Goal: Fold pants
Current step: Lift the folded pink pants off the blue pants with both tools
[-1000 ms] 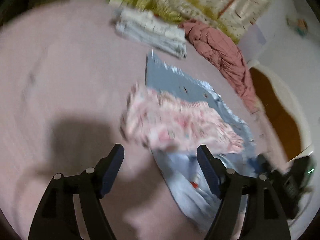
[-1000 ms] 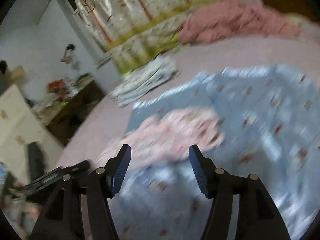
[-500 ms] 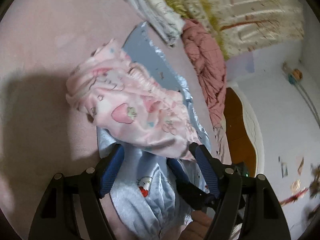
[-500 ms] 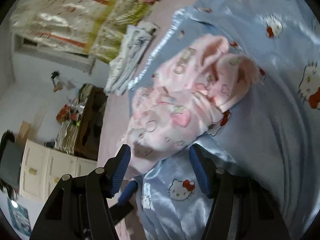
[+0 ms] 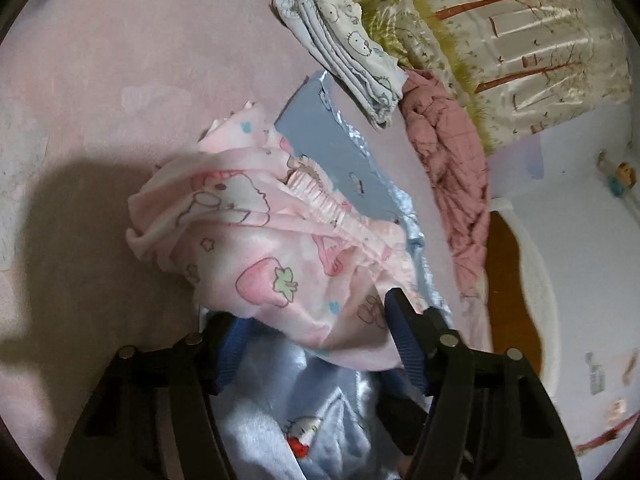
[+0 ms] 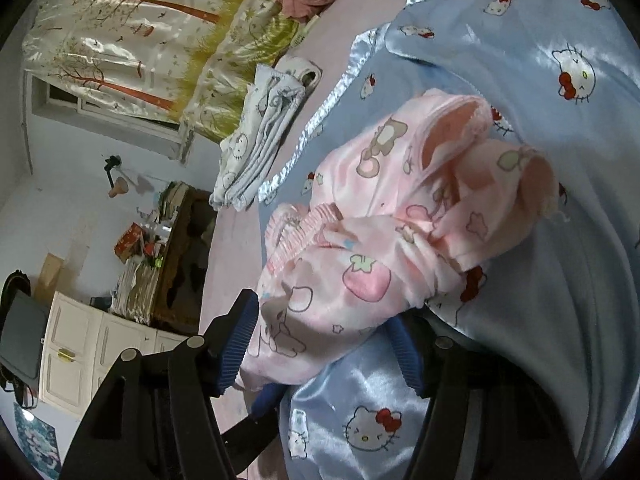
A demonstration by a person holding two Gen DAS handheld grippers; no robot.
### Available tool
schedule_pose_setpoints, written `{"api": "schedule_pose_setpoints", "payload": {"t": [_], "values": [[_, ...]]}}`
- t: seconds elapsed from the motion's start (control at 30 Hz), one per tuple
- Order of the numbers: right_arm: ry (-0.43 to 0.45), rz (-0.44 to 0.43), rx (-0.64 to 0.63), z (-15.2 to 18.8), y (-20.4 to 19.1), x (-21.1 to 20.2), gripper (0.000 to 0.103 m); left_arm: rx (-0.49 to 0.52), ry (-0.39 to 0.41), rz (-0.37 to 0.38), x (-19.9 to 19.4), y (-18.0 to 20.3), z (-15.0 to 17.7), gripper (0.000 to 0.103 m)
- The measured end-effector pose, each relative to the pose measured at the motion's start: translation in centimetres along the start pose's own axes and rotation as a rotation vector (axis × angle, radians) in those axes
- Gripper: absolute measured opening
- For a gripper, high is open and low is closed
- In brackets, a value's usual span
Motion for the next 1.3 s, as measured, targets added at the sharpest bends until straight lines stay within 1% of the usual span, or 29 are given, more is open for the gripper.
{"api": "schedule_pose_setpoints", "payload": {"t": [0.1,0.17,0.3,0.43,0.5,0.6,0.63,0.67,0.7,0.73,0.77,0.83,0.87,0.93,1.0,1.03,1.1,1.13,1.17,1.2,1.3], "values": [[0.028,-0.006,-0.002,-0.3,0.0,0.0,0.065,0.05,0.042,-0.063,0.7,0.4,0.1,0.065],[0.036,-0.011,-0.004,-0.5,0.2,-0.2,0.065,0.065,0.07,-0.088,1.0,0.5,-0.1,0.066],[0.045,-0.03,0.027,-1.3,0.6,-0.1,0.065,0.063,0.079,-0.094,1.4,0.4,-0.7,0.068],[0.068,-0.068,0.089,-2.1,1.3,-0.3,0.065,0.006,0.087,-0.082,1.3,-0.2,-1.5,0.068],[0.083,-0.074,0.108,-2.4,1.5,-0.4,0.065,-0.008,0.111,-0.09,1.3,-0.4,-1.7,0.069],[0.097,-0.042,0.09,-2.5,1.0,0.0,0.066,0.032,0.137,-0.128,2.2,0.9,-1.7,0.081],[0.099,-0.014,0.064,-2.5,0.6,0.4,0.066,0.061,0.137,-0.147,2.6,1.4,-1.7,0.085],[0.092,0.003,0.045,-2.5,0.4,0.6,0.069,0.089,0.141,-0.175,3.0,1.8,-1.7,0.086],[0.078,0.023,0.014,-2.4,0.0,1.0,0.069,0.105,0.147,-0.195,3.3,2.0,-1.7,0.084],[0.073,0.038,-0.009,-2.3,-0.3,1.4,0.069,0.115,0.155,-0.21,3.4,2.0,-1.8,0.072],[0.074,0.045,-0.014,-2.4,-0.4,1.5,0.069,0.12,0.163,-0.222,3.4,1.9,-2.0,0.046],[0.074,0.044,-0.005,-2.7,-0.2,1.3,0.069,0.097,0.144,-0.195,3.6,1.0,-2.5,0.031],[0.081,0.037,-0.003,-3.1,-0.1,1.0,0.069,0.085,0.142,-0.182,3.5,0.7,-2.7,0.027],[0.108,0.06,-0.009,-3.8,0.2,0.3,0.069,0.093,0.135,-0.177,3.4,0.6,-3.0,0.025],[0.12,0.106,-0.051,-4.7,0.0,-0.2,0.069,0.146,0.139,-0.198,3.2,1.3,-3.1,0.025],[0.073,0.114,-0.092,-5.1,-0.3,0.2,0.07,0.182,0.133,-0.209,3.4,1.8,-3.2,0.027],[-0.053,0.081,-0.128,-5.3,-0.4,1.7,0.071,0.225,0.1,-0.236,3.9,2.2,-3.3,0.041],[-0.089,0.064,-0.134,-5.2,-0.5,2.3,0.071,0.221,0.085,-0.232,4.0,2.1,-3.4,0.053],[-0.09,0.062,-0.15,-5.2,-0.6,2.4,0.071,0.211,0.071,-0.21,4.1,1.9,-3.5,0.058],[-0.084,0.066,-0.164,-5.2,-0.8,2.4,0.073,0.203,0.061,-0.195,4.0,1.7,-3.5,0.058],[-0.062,0.052,-0.177,-5.1,-1.3,2.4,0.073,0.186,0.044,-0.173,3.6,1.2,-3.9,0.058]]}}
Point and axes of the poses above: each gripper's, at about its wrist camera, not at the fingertips, and x roughly the way its jaws point, y to its right, z to its underside, the point moved 3 cm from there along x, roughly the way its jaws point
